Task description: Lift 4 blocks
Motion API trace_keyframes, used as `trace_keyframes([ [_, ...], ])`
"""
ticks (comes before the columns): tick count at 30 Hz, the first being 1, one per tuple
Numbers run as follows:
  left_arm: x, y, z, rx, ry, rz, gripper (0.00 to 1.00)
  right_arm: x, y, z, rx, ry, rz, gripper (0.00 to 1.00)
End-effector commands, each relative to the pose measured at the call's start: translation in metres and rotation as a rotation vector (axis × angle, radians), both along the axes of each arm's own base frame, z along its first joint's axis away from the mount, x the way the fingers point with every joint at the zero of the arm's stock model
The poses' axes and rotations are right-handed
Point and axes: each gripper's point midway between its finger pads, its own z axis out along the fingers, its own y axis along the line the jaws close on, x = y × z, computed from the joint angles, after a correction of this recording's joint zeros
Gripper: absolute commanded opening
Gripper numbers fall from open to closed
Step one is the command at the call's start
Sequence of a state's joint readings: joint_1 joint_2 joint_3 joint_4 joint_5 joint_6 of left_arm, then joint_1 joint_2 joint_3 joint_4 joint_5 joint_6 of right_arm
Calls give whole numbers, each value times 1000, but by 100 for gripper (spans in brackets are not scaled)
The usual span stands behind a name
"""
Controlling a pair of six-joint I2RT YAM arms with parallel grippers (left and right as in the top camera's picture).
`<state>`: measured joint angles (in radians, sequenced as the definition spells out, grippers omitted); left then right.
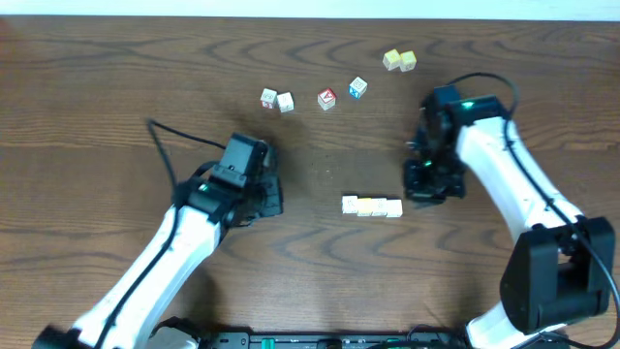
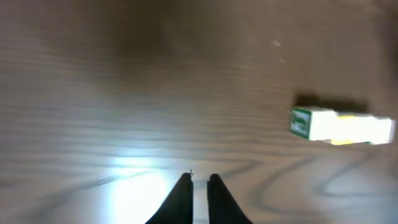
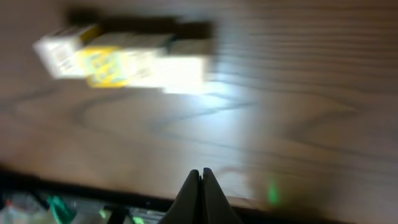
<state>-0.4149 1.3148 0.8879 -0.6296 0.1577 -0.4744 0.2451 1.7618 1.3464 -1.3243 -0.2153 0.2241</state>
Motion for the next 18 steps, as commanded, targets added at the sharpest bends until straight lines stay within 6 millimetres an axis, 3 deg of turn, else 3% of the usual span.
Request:
trace_keyframes([
  [1,7,36,7,149,-67,133,16,-9,40,11,72,-31,86,1],
  [5,1,53,4,206,-40,230,15,-15,56,-1,-54,-78,70,1],
  [9,-5,66,0,211,7,308,14,-26,75,-12,-74,-91,56,1],
  [14,-11,90,-5,217,67,403,13,-36,77,-39,-108,-103,21,1],
  [18,-14,98,-6,197,98,438,13,-38,76,-64,-105,-134,15,1],
])
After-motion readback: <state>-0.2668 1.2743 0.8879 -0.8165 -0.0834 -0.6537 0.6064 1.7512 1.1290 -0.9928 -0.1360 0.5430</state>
